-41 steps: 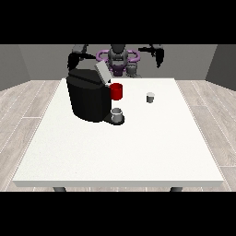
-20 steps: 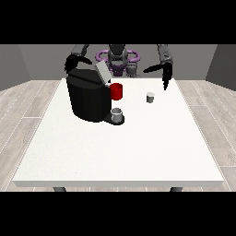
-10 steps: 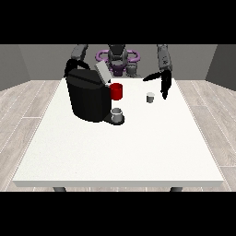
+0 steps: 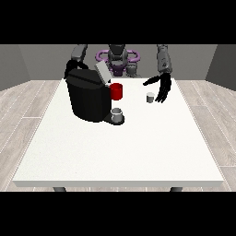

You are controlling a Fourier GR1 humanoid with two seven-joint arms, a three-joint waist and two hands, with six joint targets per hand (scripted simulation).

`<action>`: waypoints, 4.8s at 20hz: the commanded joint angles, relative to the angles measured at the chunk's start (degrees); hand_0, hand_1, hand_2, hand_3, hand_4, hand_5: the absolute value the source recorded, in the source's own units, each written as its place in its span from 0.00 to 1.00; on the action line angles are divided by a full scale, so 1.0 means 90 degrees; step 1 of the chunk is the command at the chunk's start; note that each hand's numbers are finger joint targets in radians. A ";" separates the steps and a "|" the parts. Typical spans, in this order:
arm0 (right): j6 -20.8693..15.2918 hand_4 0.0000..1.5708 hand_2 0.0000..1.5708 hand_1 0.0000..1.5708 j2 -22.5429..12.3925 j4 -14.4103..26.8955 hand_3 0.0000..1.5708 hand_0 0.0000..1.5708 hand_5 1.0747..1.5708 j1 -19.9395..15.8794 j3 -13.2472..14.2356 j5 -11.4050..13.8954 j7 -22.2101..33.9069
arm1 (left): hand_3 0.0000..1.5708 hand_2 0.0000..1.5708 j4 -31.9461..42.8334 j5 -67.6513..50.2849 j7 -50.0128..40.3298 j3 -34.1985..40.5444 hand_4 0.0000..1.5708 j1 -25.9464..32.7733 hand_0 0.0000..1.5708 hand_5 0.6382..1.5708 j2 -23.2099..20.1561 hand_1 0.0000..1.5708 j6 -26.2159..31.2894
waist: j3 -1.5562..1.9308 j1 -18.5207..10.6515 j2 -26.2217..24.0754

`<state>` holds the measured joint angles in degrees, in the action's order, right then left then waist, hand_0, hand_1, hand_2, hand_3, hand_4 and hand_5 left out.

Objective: Insert the coffee pod into the coffee machine and close the lid

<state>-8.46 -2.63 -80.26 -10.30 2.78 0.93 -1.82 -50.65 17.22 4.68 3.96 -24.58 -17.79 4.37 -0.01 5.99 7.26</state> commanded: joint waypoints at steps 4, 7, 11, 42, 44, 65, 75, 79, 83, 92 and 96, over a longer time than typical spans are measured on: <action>0.0146 0.28 0.00 0.00 -0.0084 0.0028 0.00 0.00 1.00 -0.0003 0.0116 -0.0172 0.0051 | 0.31 0.49 0.0570 0.0702 0.0127 -0.0249 0.00 -0.0147 0.45 1.00 -0.0111 0.45 -0.0301 | 0.0000 0.0163 -0.0043; -0.0176 0.28 0.00 0.00 0.0205 -0.0140 0.00 0.00 1.00 -0.0215 -0.0253 0.0156 0.0222 | 0.30 0.46 0.1058 0.0864 0.0427 -0.0098 0.00 -0.0440 0.38 1.00 -0.0445 0.38 -0.0356 | -0.0003 0.0227 0.0284; 0.0036 0.34 0.00 0.00 0.0085 -0.0085 0.00 0.00 1.00 -0.0224 -0.0127 -0.0013 0.0019 | 0.31 0.47 0.1296 0.1253 0.0739 -0.0203 0.00 -0.0512 0.39 1.00 -0.0495 0.39 -0.0736 | -0.0002 0.0265 0.0362; 0.0148 0.28 0.00 0.00 -0.0048 0.1139 0.00 0.00 1.00 -0.0188 0.0307 -0.0439 -0.0293 | 0.85 0.87 0.1167 0.2066 0.0934 -0.0506 0.35 -0.1900 0.82 1.00 -0.0247 0.82 -0.0007 | 0.0003 -0.0063 -0.0510; 0.0237 0.29 0.00 0.00 -0.0196 0.1232 0.00 0.00 1.00 -0.0328 0.0396 -0.0487 -0.0200 | 0.83 0.84 0.0955 0.2116 0.0964 -0.0605 0.34 -0.1960 0.80 1.00 -0.0036 0.80 -0.0074 | 0.0003 -0.0112 -0.0568; 0.0275 0.33 0.00 0.00 -0.0031 0.0090 0.00 0.00 1.00 -0.0684 -0.0208 -0.0280 0.0066 | 0.76 0.80 0.1460 0.1871 0.0310 0.0541 0.30 -0.3980 0.79 1.00 -0.1074 0.79 0.0291 | 0.0000 0.1250 0.0331; -0.0026 0.34 0.00 0.00 -0.0036 0.0301 0.00 0.00 1.00 -0.0989 -0.0050 -0.0133 -0.0043 | 0.79 0.83 0.1440 0.2002 0.0153 0.0393 0.31 -0.4576 0.80 1.00 -0.0904 0.80 0.0489 | 0.0002 0.1209 0.0641; -0.0010 0.33 0.00 0.00 0.0058 0.0060 0.00 0.00 1.00 -0.0638 -0.0164 -0.0149 -0.0018 | 0.79 0.85 0.1528 0.2116 0.0332 0.0371 0.31 -0.4372 0.83 1.00 -0.0945 0.83 0.0324 | 0.0001 0.1323 0.0530; 0.0032 0.33 0.00 0.00 -0.0030 0.0474 0.00 0.00 1.00 -0.0942 0.0143 -0.0287 -0.0489 | 0.78 0.84 0.1443 0.2071 -0.0006 0.0357 0.32 -0.4671 0.83 1.00 -0.0648 0.83 0.0396 | 0.0004 0.1117 0.0753; -0.0212 0.33 0.00 0.00 0.0185 -0.0041 0.00 0.00 1.00 -0.0852 -0.0214 -0.0119 0.0075 | 0.75 0.80 0.1657 0.2252 0.0326 0.0313 0.31 -0.4600 0.75 1.00 -0.0774 0.75 0.0336 | 0.0000 0.1286 0.0655; 0.0050 0.29 0.00 0.00 0.0078 0.0367 0.00 0.00 1.00 -0.0668 0.0120 -0.0427 -0.0473 | 0.76 0.81 0.1519 0.2289 0.0148 0.0232 0.32 -0.4529 0.76 1.00 -0.0501 0.76 0.0276 | 0.0004 0.1102 0.0642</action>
<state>-9.19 -1.95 -78.43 -18.32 2.93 -1.67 -3.36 -36.53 37.43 6.73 6.53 -65.90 -23.71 7.17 0.00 16.41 13.62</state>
